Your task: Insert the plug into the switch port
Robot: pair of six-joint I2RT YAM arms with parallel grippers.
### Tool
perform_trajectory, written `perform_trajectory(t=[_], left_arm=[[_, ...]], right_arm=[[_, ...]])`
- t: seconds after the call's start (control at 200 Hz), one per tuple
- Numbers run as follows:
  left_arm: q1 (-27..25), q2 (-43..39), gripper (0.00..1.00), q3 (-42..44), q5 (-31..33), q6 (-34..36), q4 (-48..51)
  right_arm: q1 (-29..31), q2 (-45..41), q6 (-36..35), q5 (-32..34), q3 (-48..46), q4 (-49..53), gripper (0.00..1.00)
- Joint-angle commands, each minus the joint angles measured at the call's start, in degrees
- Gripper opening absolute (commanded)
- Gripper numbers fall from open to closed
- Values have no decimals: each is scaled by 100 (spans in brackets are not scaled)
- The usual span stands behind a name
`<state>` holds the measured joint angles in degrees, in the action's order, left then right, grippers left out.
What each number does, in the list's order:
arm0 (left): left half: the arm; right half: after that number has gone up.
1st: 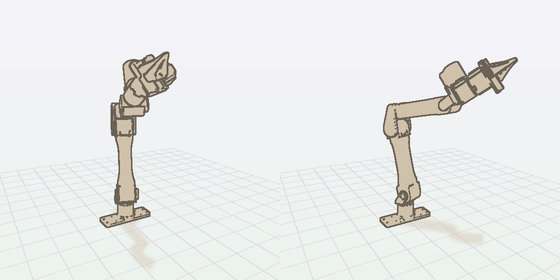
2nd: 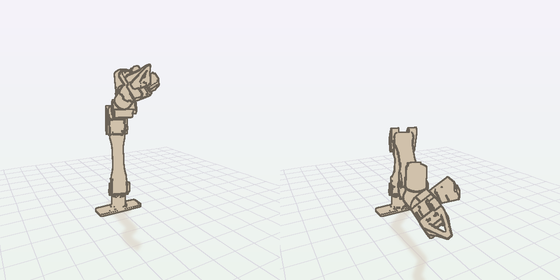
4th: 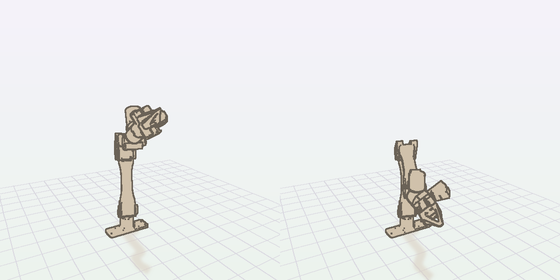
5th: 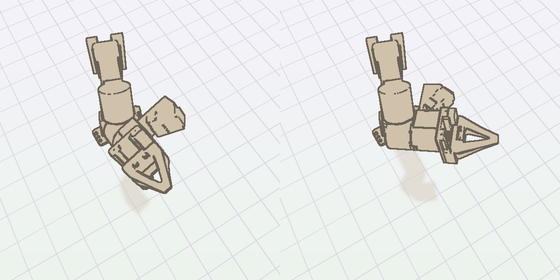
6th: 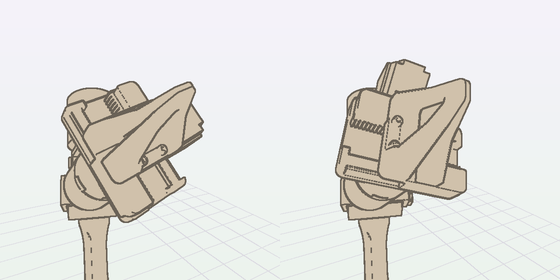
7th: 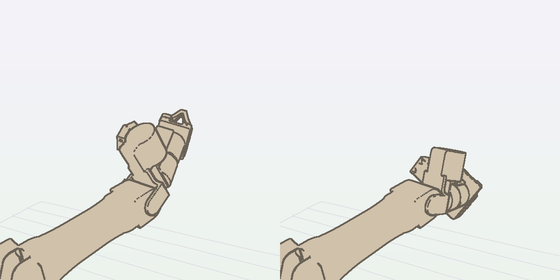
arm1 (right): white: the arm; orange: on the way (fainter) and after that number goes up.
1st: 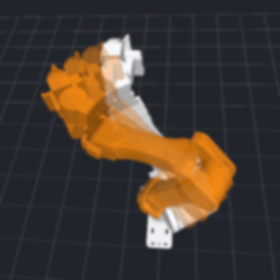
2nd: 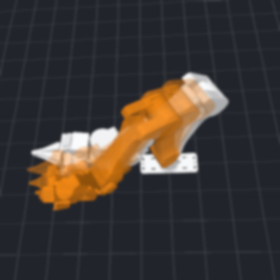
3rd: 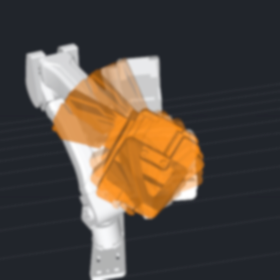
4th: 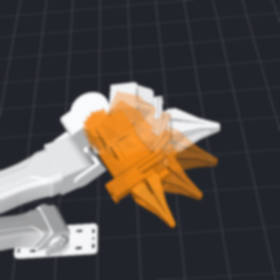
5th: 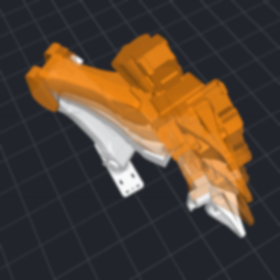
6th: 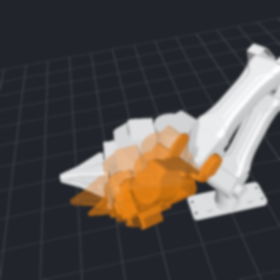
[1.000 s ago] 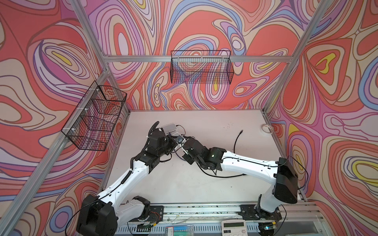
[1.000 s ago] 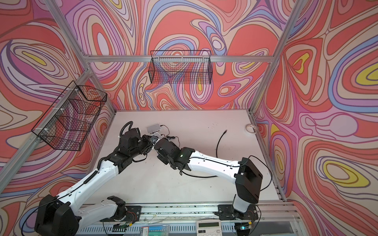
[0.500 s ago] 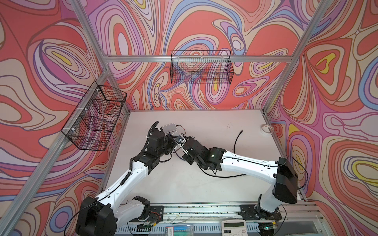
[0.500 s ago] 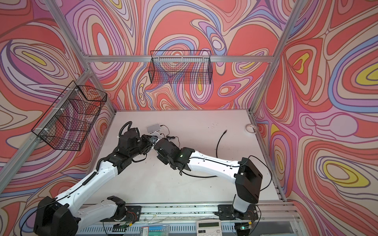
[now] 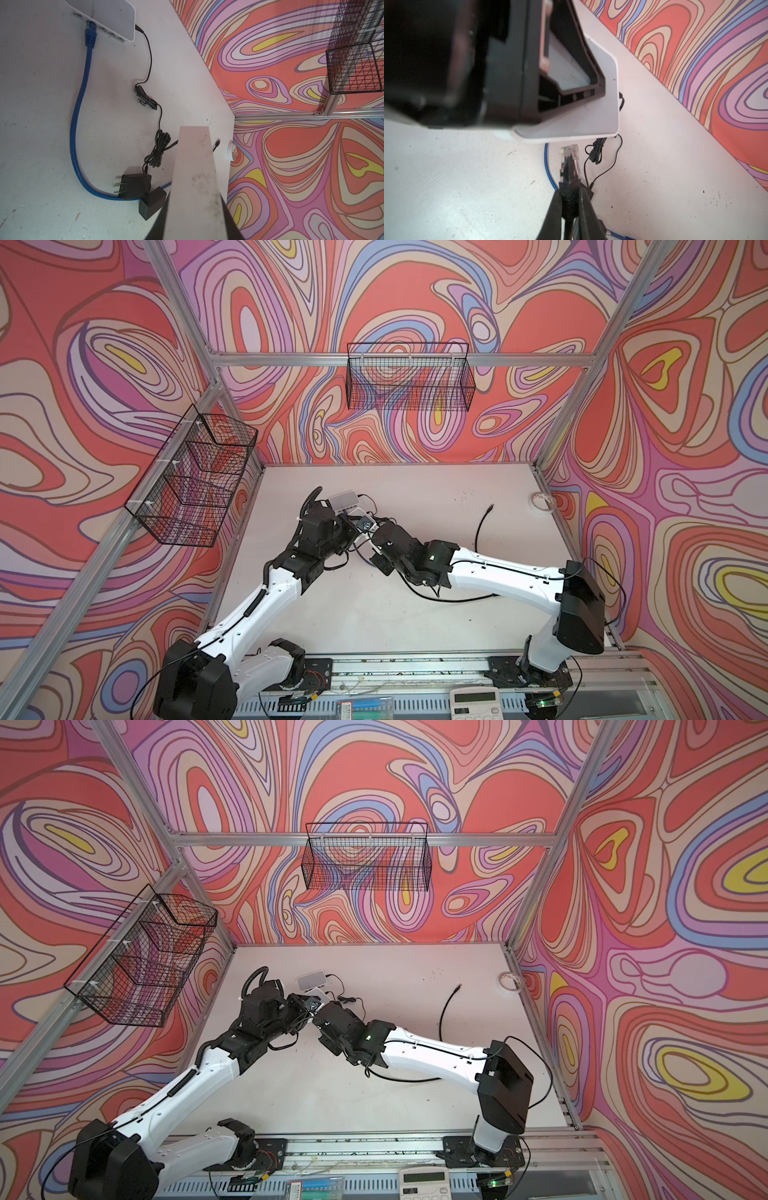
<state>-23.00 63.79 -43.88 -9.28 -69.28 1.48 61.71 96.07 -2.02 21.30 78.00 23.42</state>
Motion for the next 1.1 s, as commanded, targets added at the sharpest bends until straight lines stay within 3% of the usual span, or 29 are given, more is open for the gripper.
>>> perform_trajectory(t=[0.0, 0.14, 1.092], left_arm=[[-32, -129, 0, -182, 67, -65, -137], [-37, -212, 0, -174, 65, -59, -59], [-35, -24, 0, -174, 74, -90, -254]], right_arm=[[43, -84, 55, -46, 8, -145, 0], [33, -89, -12, 137, -24, -107, 0], [17, -36, 97, -202, 165, -101, 0]])
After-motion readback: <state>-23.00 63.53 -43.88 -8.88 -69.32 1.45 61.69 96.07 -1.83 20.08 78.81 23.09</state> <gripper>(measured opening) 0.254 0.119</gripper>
